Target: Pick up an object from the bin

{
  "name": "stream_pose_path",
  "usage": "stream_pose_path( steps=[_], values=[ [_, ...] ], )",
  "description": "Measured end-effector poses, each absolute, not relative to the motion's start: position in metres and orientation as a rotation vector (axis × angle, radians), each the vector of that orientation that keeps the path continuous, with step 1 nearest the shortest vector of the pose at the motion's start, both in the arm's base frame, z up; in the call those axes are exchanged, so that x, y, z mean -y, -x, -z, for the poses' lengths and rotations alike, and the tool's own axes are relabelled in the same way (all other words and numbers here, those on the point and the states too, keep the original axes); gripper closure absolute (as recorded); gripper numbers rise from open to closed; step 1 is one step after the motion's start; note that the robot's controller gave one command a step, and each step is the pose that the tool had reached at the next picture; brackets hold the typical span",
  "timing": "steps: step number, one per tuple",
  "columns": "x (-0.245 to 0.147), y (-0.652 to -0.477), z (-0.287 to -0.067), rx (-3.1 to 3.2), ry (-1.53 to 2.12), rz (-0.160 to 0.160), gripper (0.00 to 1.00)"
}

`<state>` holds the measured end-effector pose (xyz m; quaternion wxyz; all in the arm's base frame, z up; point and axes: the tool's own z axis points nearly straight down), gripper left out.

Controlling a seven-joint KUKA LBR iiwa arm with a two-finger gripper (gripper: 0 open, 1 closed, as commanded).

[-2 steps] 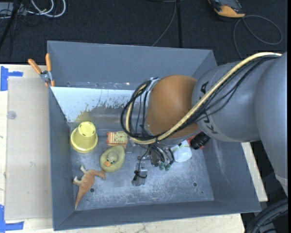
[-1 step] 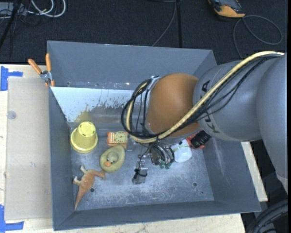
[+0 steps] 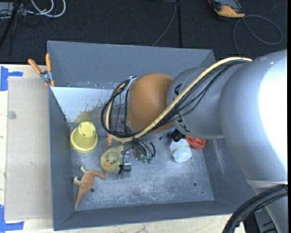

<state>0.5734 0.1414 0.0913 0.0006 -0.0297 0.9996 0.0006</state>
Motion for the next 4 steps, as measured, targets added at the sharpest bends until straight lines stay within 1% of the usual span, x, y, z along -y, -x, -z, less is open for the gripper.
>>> stream_pose_path(
  steps=[1,2,3,4],
  values=[
    [-0.148,-0.577,-0.090,-3.145,0.147,-0.001,0.00],
    [-0.151,-0.581,-0.114,-3.134,0.208,-0.002,0.00],
    [-0.155,-0.581,-0.071,-3.132,0.305,-0.003,0.00],
    [-0.153,-0.577,-0.071,-3.108,0.441,-0.005,1.00]
  ],
)
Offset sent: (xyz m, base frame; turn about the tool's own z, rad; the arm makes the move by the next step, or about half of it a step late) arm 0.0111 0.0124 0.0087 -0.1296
